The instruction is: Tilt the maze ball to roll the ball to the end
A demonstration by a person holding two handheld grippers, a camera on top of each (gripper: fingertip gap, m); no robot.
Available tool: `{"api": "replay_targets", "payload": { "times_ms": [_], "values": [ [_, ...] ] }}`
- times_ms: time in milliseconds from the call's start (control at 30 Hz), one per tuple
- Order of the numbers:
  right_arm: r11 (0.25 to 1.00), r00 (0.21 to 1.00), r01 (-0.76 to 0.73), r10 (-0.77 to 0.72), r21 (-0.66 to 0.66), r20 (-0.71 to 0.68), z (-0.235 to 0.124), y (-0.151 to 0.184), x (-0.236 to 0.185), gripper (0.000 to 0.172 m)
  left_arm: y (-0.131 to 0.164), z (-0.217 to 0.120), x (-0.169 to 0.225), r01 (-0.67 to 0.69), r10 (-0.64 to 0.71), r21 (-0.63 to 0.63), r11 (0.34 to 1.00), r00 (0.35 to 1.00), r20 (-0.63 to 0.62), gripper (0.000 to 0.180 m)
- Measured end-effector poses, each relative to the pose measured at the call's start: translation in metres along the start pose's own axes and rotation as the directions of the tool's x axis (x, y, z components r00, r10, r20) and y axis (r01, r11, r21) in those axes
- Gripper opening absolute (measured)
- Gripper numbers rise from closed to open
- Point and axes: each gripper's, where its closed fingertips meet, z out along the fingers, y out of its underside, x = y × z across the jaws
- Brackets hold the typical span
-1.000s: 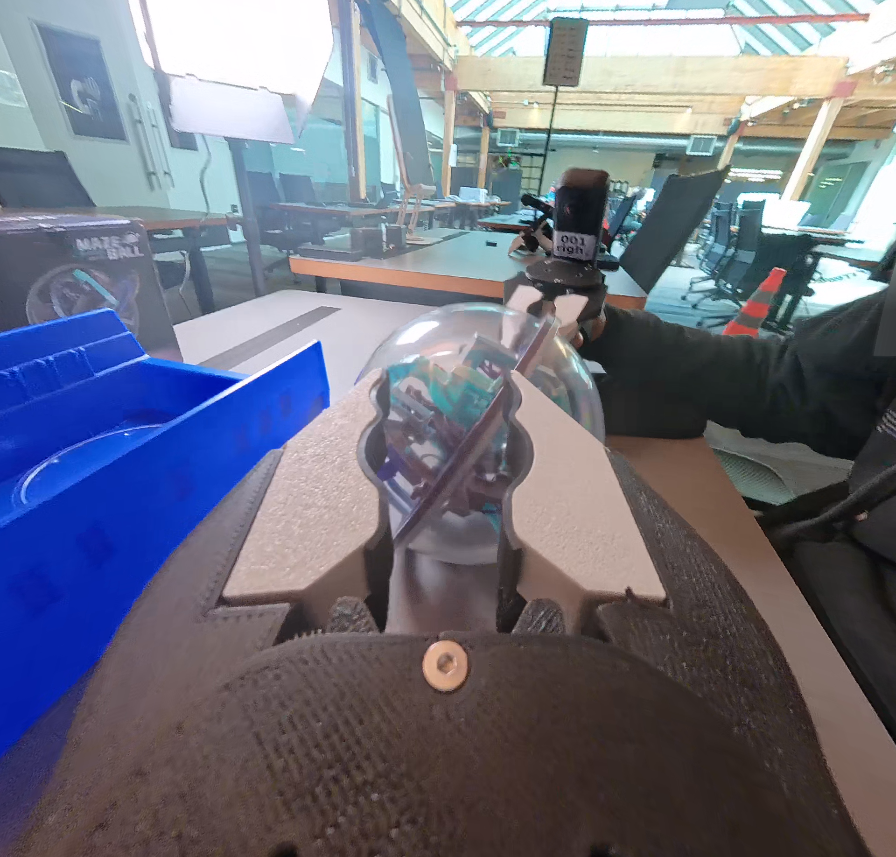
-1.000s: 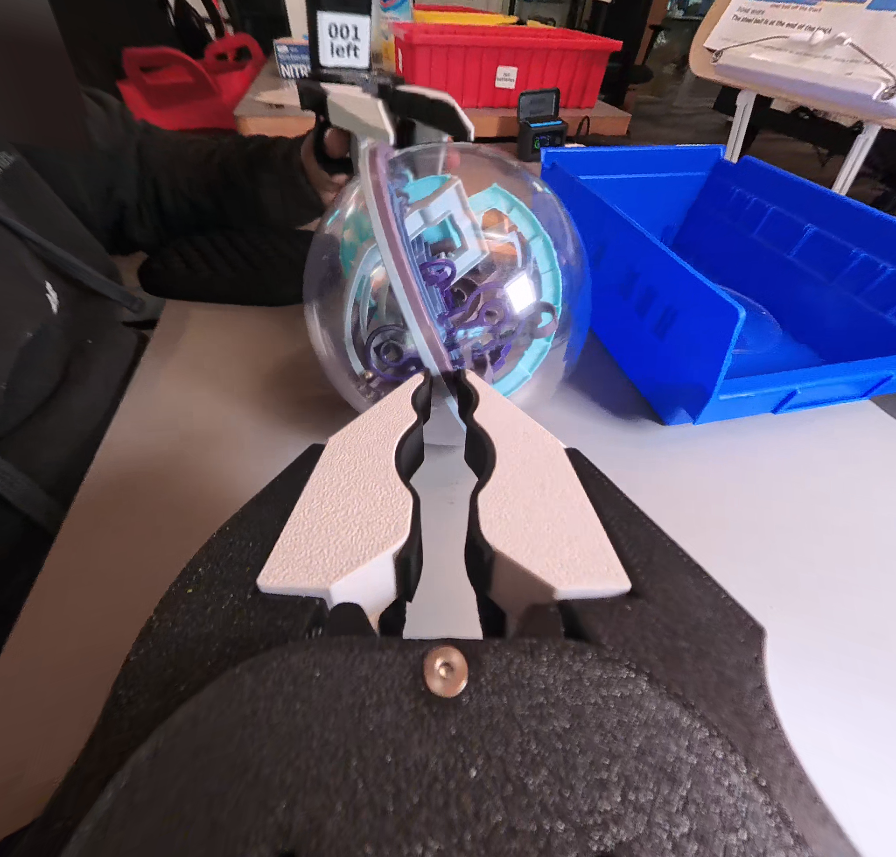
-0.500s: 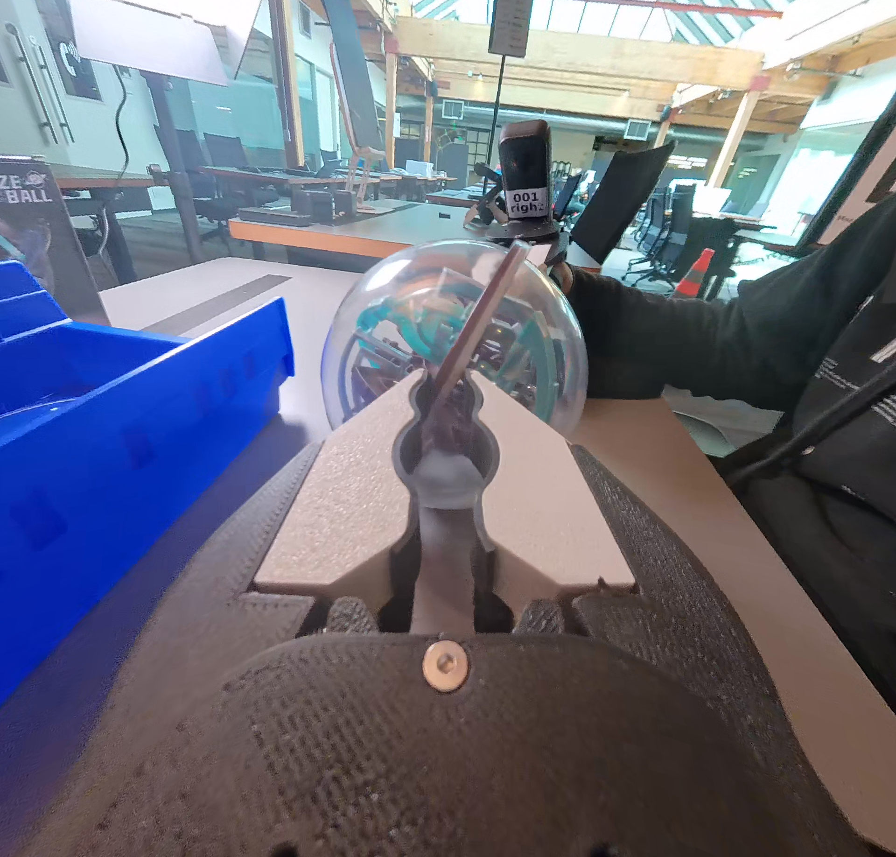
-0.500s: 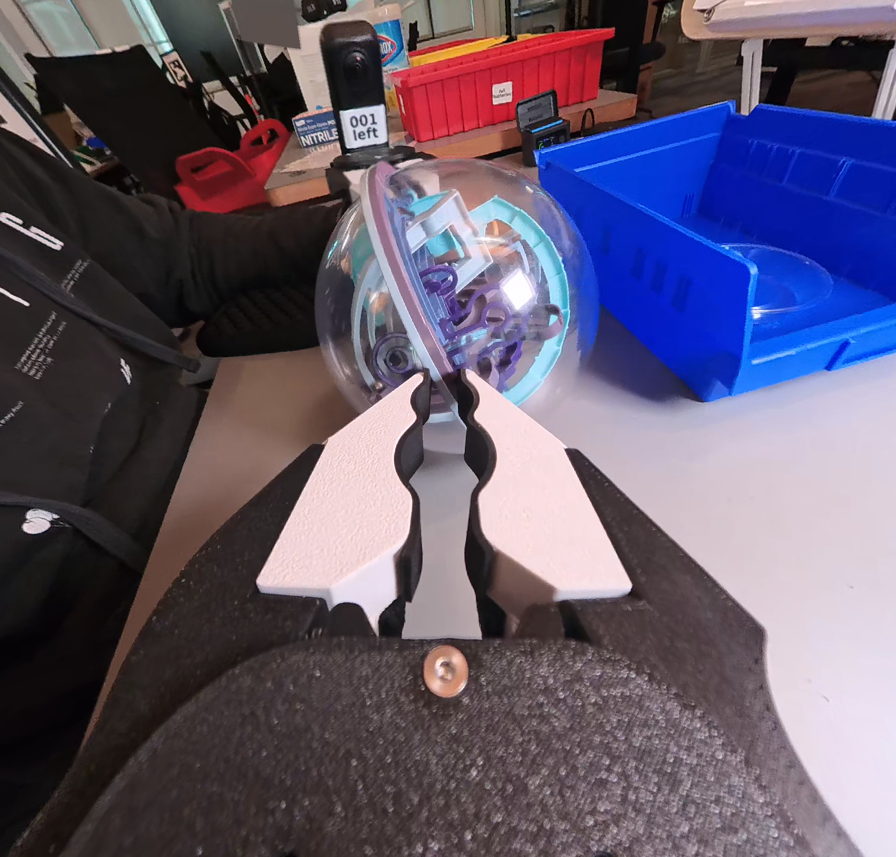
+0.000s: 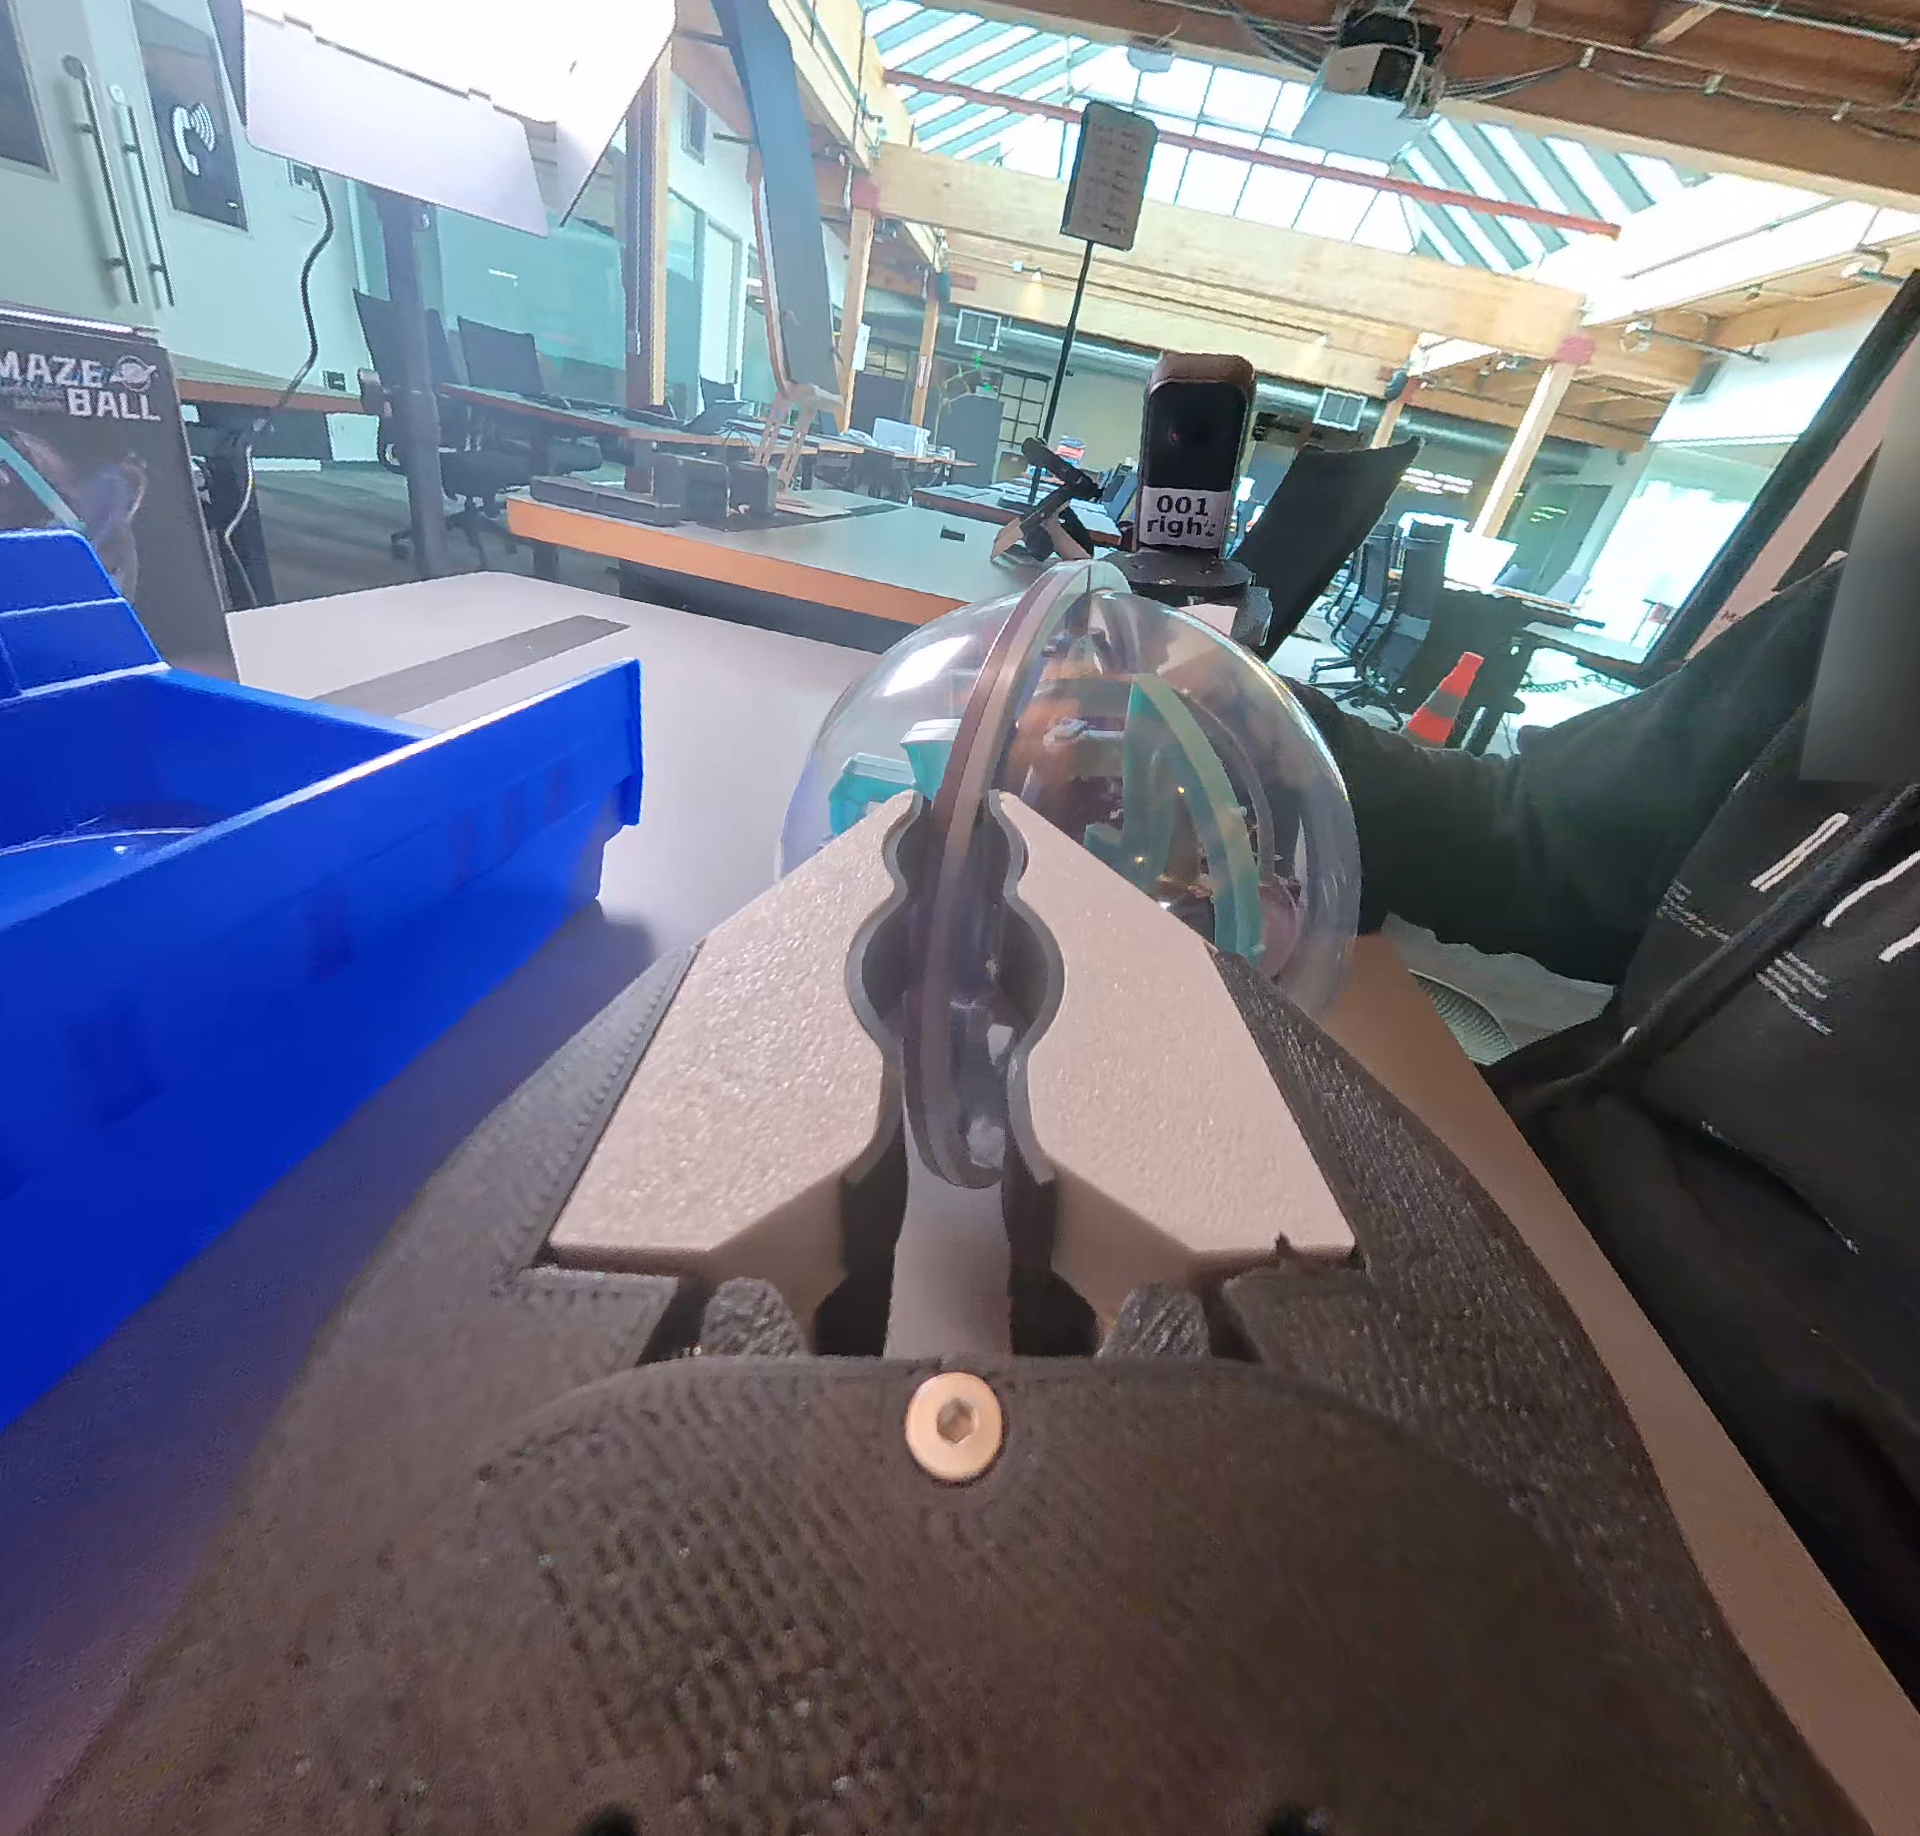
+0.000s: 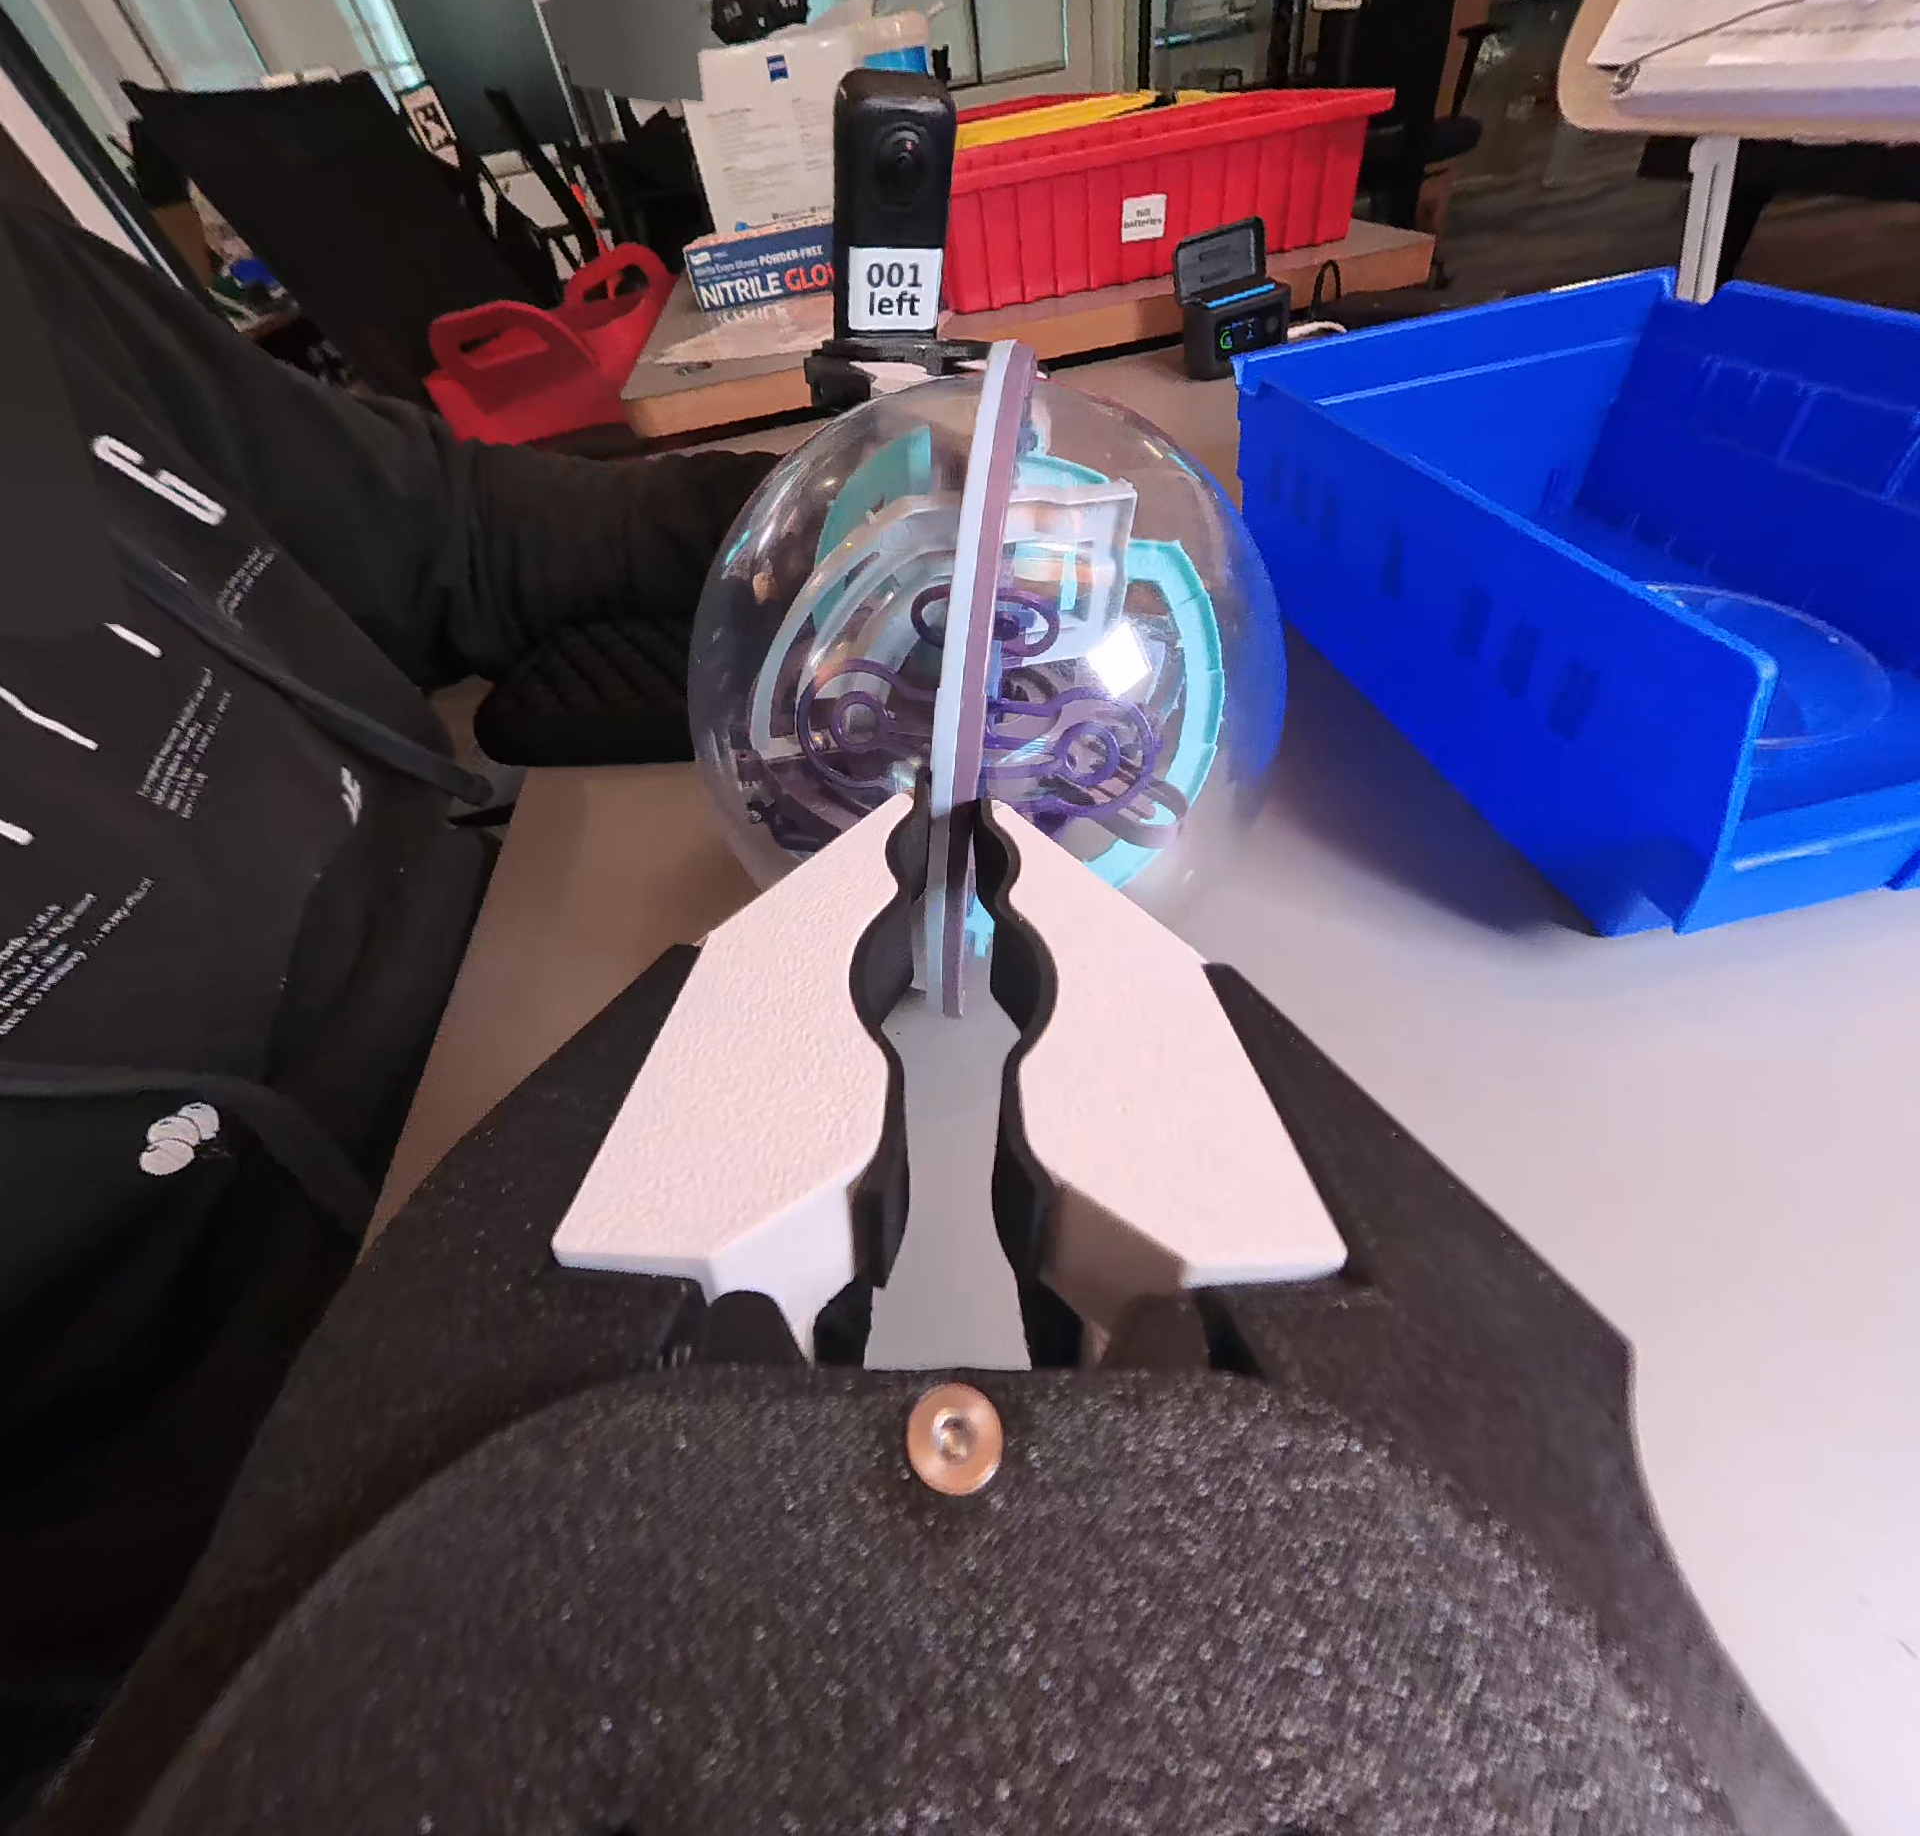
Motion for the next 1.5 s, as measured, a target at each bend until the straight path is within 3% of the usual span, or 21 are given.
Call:
{"api": "replay_targets", "payload": {
  "times_ms": [1500],
  "values": [
    [0.985, 0.986, 0.168, -0.168, 0.038, -0.011, 0.002, -0.01, -0.028, 0.006, 0.008, -0.002, -0.003, 0.007, -0.007, -0.007, 1.0, 1.0, 0.021, 0.009]
  ]
}}
